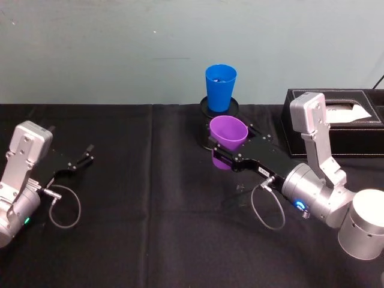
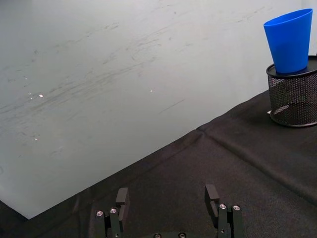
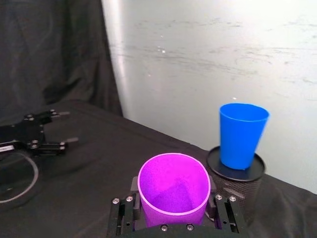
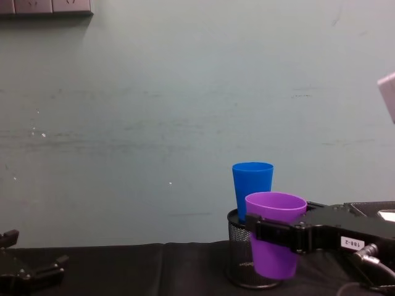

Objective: Pick up one cup with a gripper and tap it against the other cup.

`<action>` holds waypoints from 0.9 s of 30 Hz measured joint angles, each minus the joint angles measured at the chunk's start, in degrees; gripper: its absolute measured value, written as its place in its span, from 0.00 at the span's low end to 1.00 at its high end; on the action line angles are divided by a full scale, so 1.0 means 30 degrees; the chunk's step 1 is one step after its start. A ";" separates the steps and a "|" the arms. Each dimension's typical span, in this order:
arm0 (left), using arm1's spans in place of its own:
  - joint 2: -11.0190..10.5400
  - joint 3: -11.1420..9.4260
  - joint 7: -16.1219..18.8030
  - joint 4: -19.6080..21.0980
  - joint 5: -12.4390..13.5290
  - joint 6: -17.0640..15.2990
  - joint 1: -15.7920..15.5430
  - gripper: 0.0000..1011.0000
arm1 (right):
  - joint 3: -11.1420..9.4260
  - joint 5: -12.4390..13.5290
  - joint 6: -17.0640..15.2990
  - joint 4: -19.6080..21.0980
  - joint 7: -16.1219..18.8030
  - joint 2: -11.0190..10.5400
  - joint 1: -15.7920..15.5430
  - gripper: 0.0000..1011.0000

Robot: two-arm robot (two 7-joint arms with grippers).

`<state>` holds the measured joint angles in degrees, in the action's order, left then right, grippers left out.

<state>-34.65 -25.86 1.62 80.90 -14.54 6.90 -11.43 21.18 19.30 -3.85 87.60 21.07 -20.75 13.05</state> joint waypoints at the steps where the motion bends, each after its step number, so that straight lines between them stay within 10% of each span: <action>1: 0.0000 -0.0001 0.0000 0.0000 -0.0001 0.0000 0.0000 0.99 | -0.0039 -0.0034 0.0000 -0.0049 -0.0109 0.0046 0.0005 0.73; 21: 0.0000 -0.0001 0.0000 0.0000 0.0000 0.0001 0.0000 0.99 | -0.0959 0.0005 -0.1058 -0.3202 -0.1167 0.1772 0.2136 0.73; 27: 0.0000 -0.0001 0.0000 0.0000 -0.0001 0.0001 0.0000 0.99 | -0.0706 0.0154 -0.1486 -0.5921 -0.0652 0.2601 0.4725 0.73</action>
<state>-34.65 -25.86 1.62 80.90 -14.55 6.91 -11.43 19.07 19.76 -8.31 69.84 19.11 -12.95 27.23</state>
